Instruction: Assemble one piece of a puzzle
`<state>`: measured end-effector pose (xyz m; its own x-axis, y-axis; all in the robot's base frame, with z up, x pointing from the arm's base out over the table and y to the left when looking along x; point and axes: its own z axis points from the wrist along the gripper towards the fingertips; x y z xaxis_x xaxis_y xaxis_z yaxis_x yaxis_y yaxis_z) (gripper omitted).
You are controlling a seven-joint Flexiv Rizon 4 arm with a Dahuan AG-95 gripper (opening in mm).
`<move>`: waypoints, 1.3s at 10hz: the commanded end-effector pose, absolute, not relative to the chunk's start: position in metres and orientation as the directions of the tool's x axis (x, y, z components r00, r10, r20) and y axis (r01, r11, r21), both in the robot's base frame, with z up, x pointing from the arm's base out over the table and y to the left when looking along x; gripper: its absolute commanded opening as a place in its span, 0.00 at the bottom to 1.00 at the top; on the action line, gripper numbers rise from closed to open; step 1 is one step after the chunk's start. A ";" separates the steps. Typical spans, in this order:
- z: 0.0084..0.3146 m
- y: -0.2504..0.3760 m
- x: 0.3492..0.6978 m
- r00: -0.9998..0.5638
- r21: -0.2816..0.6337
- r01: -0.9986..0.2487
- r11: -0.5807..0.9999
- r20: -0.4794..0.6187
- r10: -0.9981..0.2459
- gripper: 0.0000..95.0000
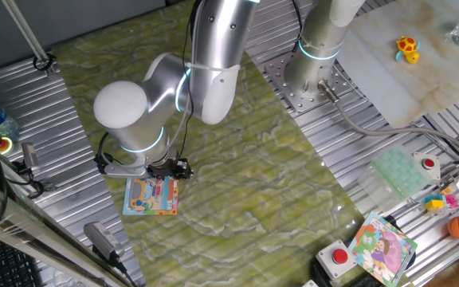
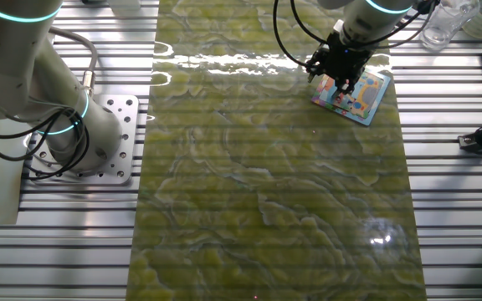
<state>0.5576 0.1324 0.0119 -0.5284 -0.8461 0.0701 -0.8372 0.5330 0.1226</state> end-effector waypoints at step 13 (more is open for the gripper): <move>0.011 0.132 0.557 -0.518 0.104 -0.846 0.524 0.080 -0.852 0.60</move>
